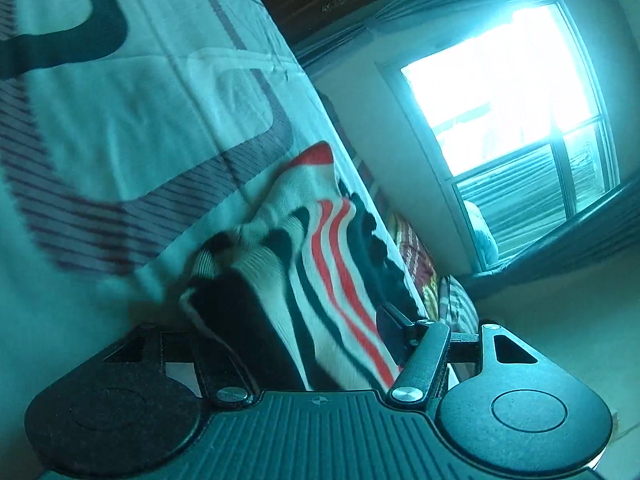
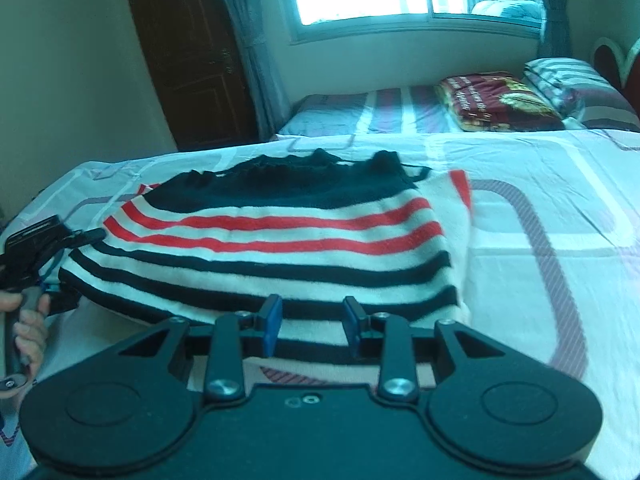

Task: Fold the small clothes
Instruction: 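Grasp one side edge of the folded sweater with the left gripper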

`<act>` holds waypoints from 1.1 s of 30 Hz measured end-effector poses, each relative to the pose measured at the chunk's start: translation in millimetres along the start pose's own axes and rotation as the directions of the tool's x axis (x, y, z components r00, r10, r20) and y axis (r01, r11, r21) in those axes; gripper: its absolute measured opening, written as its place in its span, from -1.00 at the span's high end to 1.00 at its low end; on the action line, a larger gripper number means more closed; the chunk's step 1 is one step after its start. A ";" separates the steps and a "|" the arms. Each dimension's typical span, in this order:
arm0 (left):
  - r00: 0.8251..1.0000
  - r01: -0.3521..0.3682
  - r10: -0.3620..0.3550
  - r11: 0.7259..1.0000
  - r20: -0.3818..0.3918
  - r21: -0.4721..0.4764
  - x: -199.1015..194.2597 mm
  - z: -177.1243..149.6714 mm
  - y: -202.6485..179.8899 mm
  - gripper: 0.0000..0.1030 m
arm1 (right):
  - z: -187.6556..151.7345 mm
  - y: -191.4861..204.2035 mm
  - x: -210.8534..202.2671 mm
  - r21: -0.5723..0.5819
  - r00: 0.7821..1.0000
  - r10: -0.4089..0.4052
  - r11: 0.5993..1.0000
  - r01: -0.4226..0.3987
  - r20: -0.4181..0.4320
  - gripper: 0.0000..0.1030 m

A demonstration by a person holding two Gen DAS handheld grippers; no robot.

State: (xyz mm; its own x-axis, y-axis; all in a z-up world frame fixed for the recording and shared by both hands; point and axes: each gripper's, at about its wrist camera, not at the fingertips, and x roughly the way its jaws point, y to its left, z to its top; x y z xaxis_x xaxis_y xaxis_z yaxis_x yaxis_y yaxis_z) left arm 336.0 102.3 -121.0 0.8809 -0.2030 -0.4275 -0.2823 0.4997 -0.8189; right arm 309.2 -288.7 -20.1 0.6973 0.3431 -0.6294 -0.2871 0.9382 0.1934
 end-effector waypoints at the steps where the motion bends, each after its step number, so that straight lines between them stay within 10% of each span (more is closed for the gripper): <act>1: 1.000 0.002 -0.002 1.000 0.007 0.005 4.2 3.1 -0.8 -0.23 | 0.9 0.5 3.8 -0.006 1.000 0.017 1.000 -0.017 0.008 0.63; 10: 1.000 -0.003 0.003 1.000 0.009 -0.017 21.8 13.7 6.6 0.68 | 8.4 6.3 32.8 0.046 0.999 0.054 0.997 -0.054 0.000 0.68; 33: 1.000 -0.025 0.025 0.999 0.012 0.035 26.7 13.5 6.5 0.69 | 39.4 26.8 94.6 0.154 0.988 0.151 0.977 -0.151 0.013 0.66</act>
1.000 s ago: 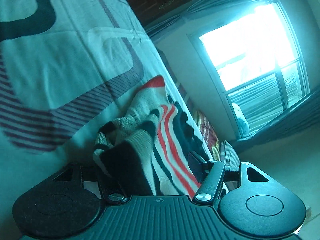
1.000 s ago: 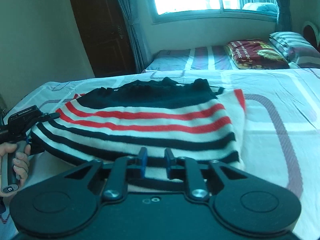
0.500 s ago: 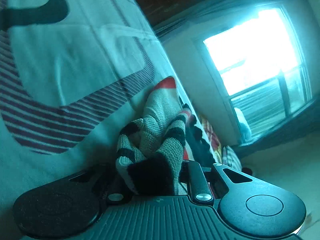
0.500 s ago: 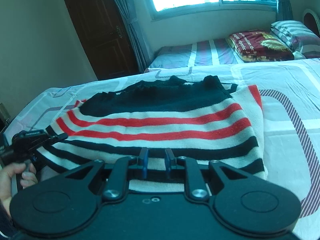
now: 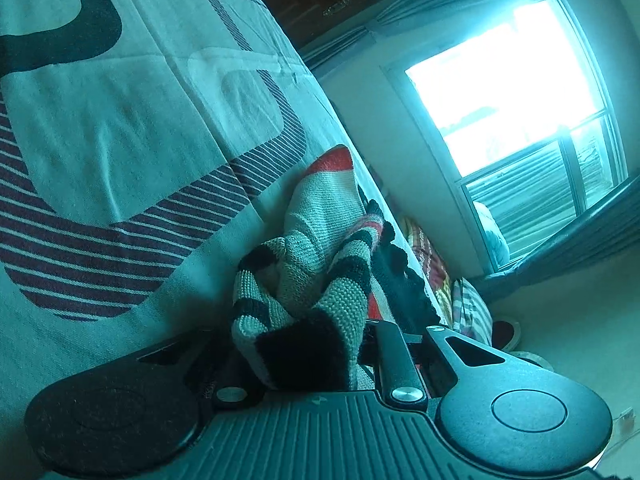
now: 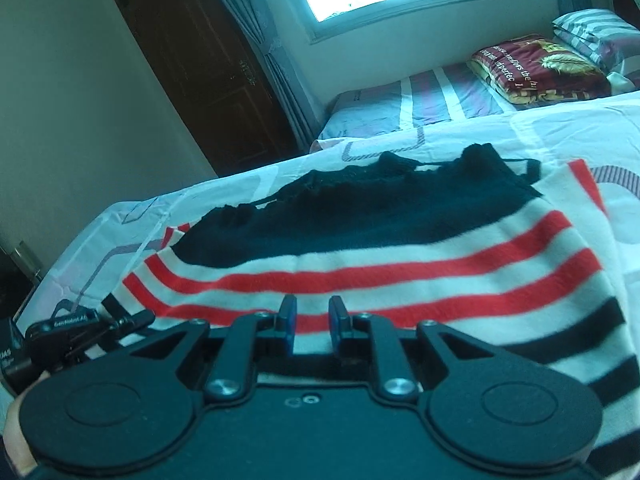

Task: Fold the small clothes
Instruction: 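Grasp one side edge of the folded sweater with the left gripper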

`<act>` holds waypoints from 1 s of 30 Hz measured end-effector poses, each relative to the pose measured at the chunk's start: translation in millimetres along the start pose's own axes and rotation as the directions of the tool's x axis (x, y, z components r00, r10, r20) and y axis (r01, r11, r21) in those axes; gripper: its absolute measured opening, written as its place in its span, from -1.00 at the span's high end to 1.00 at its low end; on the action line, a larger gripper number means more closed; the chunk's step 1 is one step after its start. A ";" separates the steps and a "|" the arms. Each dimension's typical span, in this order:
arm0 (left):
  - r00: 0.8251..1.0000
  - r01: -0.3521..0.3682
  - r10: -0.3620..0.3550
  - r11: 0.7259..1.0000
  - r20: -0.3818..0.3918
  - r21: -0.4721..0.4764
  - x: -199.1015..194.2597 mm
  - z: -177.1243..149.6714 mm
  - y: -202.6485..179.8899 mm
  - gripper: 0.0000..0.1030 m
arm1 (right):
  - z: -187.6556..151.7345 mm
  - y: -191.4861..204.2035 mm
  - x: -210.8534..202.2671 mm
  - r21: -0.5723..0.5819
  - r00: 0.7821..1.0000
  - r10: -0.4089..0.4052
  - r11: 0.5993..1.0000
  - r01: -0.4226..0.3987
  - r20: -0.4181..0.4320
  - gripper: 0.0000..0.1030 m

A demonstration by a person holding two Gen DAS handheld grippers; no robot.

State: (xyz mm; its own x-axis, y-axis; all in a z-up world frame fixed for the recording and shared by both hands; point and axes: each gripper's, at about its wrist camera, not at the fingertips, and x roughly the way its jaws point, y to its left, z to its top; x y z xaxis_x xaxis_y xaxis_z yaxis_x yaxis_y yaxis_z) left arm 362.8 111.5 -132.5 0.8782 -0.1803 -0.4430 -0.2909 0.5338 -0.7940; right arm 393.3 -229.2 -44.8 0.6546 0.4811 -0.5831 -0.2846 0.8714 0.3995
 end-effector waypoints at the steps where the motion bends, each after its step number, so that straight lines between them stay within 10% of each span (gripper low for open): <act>1: 1.000 0.002 -0.002 1.000 -0.001 0.005 -2.6 -0.4 1.5 0.69 | 0.8 1.0 1.5 -0.003 1.000 0.002 1.000 -0.002 0.000 0.66; 22: 0.997 0.061 -0.065 0.993 0.034 0.105 -15.1 1.5 -28.5 0.70 | -9.5 14.2 32.4 -0.185 0.992 -0.112 0.978 0.100 -0.055 0.81; 30: 0.967 0.253 -0.222 0.871 -0.122 0.421 -11.0 -28.3 -180.8 0.70 | 0.3 -31.0 -2.6 0.157 1.000 -0.018 0.988 0.016 0.012 0.67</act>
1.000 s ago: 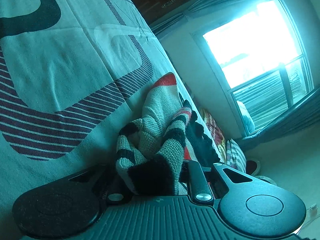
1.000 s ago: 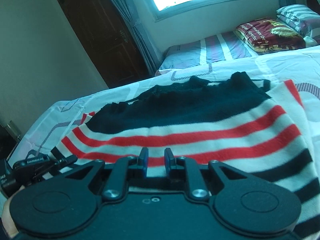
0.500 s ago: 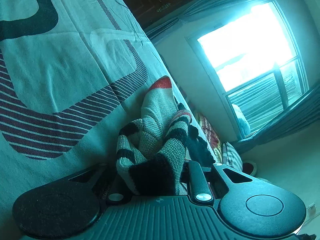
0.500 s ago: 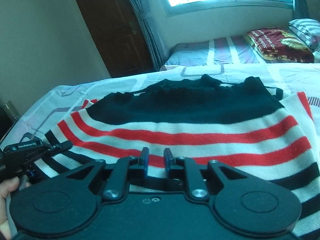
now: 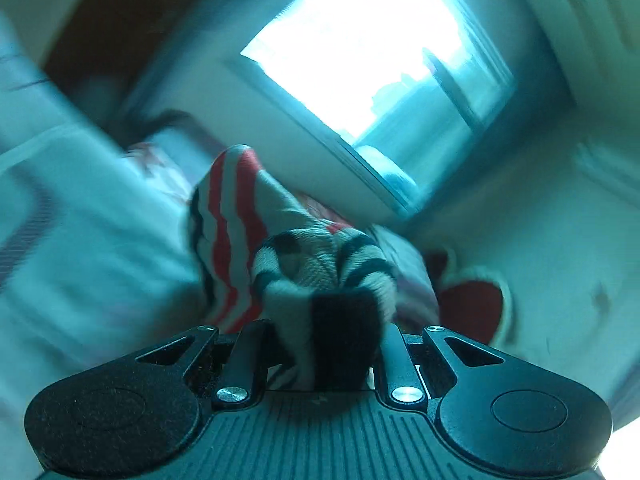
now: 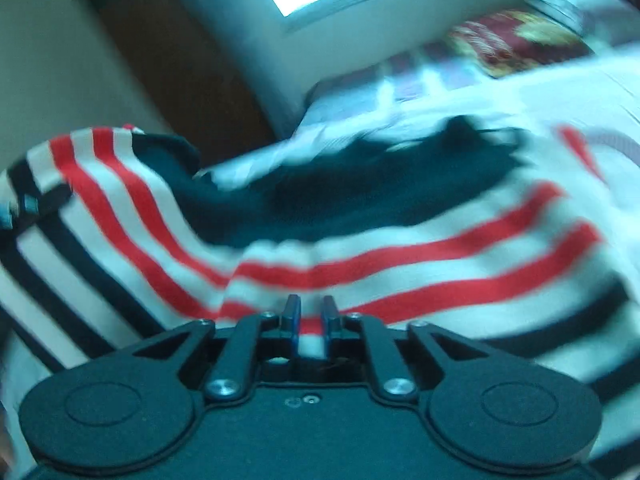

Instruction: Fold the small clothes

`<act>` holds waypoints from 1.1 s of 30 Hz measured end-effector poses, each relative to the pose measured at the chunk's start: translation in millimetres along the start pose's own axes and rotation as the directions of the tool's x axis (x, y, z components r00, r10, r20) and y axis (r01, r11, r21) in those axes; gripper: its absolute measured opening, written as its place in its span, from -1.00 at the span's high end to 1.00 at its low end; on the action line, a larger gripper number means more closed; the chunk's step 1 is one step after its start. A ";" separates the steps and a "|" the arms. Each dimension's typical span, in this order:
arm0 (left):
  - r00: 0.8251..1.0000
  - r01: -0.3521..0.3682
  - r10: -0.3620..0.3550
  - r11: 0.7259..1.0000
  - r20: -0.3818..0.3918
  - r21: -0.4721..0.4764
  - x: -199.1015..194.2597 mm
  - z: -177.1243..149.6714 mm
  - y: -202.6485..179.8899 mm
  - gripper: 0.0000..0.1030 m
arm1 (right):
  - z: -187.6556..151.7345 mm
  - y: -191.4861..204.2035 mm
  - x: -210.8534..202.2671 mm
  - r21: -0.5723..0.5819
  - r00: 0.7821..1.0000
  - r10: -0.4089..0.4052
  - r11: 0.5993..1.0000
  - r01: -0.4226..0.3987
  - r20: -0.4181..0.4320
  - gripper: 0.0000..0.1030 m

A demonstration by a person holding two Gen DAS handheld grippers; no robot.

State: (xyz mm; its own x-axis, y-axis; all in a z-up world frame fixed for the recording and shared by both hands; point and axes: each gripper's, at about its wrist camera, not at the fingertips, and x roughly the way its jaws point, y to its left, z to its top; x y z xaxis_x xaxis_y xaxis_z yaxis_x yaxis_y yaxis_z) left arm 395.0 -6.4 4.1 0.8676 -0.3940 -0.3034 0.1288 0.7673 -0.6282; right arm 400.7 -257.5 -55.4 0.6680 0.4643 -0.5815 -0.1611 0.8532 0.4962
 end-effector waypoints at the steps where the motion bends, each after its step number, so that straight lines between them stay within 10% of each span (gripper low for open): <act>1: 0.999 0.012 -0.010 0.999 -0.048 0.045 11.7 -3.3 -17.4 0.70 | 2.7 -9.6 -15.6 0.040 0.999 0.001 0.999 -0.003 0.038 0.67; 4: 0.976 0.007 0.033 0.984 -0.215 0.180 55.0 -31.7 -60.0 0.69 | 7.8 -47.3 -70.2 0.171 0.987 -0.027 0.985 -0.001 0.161 0.53; 8: 0.897 0.002 0.128 0.956 -0.424 0.293 117.9 -105.9 -82.3 0.45 | 9.2 -94.5 -128.1 0.292 0.968 -0.077 0.956 0.004 0.239 0.40; 9: 0.895 0.004 0.151 0.938 -0.419 0.346 121.1 -120.6 -89.9 0.36 | 8.0 -104.4 -137.7 0.312 0.967 -0.074 0.950 -0.006 0.242 0.35; 11: 0.907 0.067 0.093 0.931 -0.410 0.359 106.6 -122.7 -109.9 -0.61 | 4.0 -118.2 -152.5 0.340 0.968 -0.066 0.940 -0.022 0.244 0.08; 14: 0.902 0.186 -0.063 0.950 -0.428 0.252 70.2 -100.1 -120.3 -0.62 | -1.1 -128.6 -163.6 0.351 0.964 -0.016 0.933 -0.081 0.264 -0.24; 16: 0.928 0.187 -0.074 0.940 -0.364 0.285 40.5 -80.4 -115.3 -0.63 | -1.1 -128.6 -160.4 0.361 0.965 0.062 0.920 -0.154 0.254 -0.21; 20: 0.966 -0.014 0.096 0.946 -0.238 0.323 30.1 -35.6 -66.5 -0.62 | 5.5 -111.3 -127.0 0.333 0.973 0.179 0.917 -0.220 0.148 -0.21; 25: 0.916 -0.171 0.269 0.933 -0.298 0.316 59.4 -32.1 -7.2 -0.62 | 13.6 -106.4 -77.7 0.342 0.983 0.185 0.922 -0.181 0.021 -0.21; 33: 0.909 -0.175 0.248 0.956 -0.334 0.233 80.6 -51.4 18.5 -0.62 | 29.0 -83.5 -29.0 0.194 0.992 0.090 0.978 -0.071 -0.089 0.04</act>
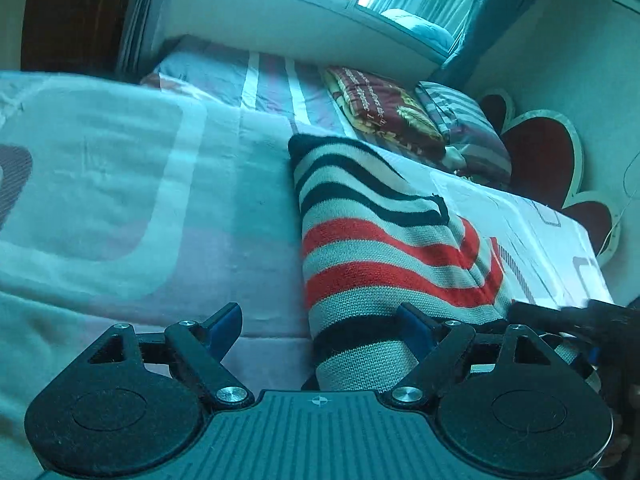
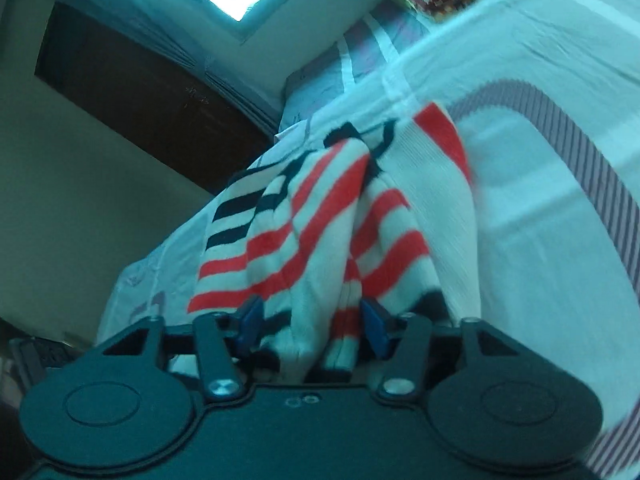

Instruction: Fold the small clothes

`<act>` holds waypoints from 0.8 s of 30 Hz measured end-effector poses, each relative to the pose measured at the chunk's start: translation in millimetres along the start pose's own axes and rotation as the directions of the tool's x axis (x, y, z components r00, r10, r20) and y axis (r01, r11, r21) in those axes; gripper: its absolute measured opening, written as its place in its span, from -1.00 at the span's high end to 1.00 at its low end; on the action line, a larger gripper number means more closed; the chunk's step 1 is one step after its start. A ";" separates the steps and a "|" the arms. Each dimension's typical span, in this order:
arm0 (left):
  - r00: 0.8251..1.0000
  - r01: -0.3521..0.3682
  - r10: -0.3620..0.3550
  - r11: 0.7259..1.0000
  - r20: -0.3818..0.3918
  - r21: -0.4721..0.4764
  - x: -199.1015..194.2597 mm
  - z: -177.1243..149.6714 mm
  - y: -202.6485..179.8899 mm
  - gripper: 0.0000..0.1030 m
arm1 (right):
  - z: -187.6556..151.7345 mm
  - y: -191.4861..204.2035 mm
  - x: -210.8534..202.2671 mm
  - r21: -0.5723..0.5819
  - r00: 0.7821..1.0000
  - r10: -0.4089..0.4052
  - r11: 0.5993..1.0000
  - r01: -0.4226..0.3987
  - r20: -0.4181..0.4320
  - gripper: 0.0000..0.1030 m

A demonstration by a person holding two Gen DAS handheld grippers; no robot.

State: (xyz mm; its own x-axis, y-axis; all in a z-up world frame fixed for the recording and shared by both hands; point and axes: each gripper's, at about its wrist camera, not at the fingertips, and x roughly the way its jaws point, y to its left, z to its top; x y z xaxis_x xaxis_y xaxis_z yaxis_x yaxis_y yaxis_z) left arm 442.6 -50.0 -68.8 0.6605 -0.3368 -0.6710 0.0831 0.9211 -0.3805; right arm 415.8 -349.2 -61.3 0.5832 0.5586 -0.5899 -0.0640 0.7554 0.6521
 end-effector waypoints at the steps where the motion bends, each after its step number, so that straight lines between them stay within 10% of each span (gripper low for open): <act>1: 1.000 0.004 -0.004 1.000 -0.003 -0.006 3.0 1.2 -0.7 -0.62 | 2.3 3.8 6.7 -0.029 1.000 -0.016 0.999 0.015 -0.006 0.09; 5: 1.000 0.011 -0.011 1.000 -0.007 -0.012 7.3 -1.9 -0.9 -0.62 | 9.1 14.7 20.4 -0.111 1.000 -0.001 0.994 -0.001 -0.016 0.16; 8: 1.000 -0.015 0.015 1.000 0.020 0.023 5.2 -1.0 -8.5 -0.63 | 6.1 26.1 19.5 -0.225 0.998 -0.063 0.972 0.068 0.030 0.59; 12: 0.997 -0.049 0.042 0.994 0.069 0.100 0.9 4.4 -30.3 -0.62 | -16.6 74.7 -5.2 -0.476 0.972 -0.097 0.859 0.191 0.215 0.64; 18: 0.999 0.009 -0.015 0.982 0.030 0.187 4.1 9.0 -70.0 -0.62 | -10.9 55.1 -36.2 -0.401 0.937 -0.147 0.875 0.273 0.318 0.64; 24: 1.000 0.013 -0.008 0.985 -0.030 0.174 22.6 -0.3 -84.4 -0.62 | -6.8 -3.2 -17.1 -0.207 0.961 -0.172 0.954 0.217 0.217 0.61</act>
State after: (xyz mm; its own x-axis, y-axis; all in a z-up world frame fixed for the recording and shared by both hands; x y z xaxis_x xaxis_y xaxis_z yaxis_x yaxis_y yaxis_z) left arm 450.2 -135.4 -52.1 0.6371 -0.3500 -0.6868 0.2205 0.9365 -0.2727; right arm 400.5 -358.8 -56.5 0.7474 0.3325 -0.5752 -0.1020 0.9129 0.3952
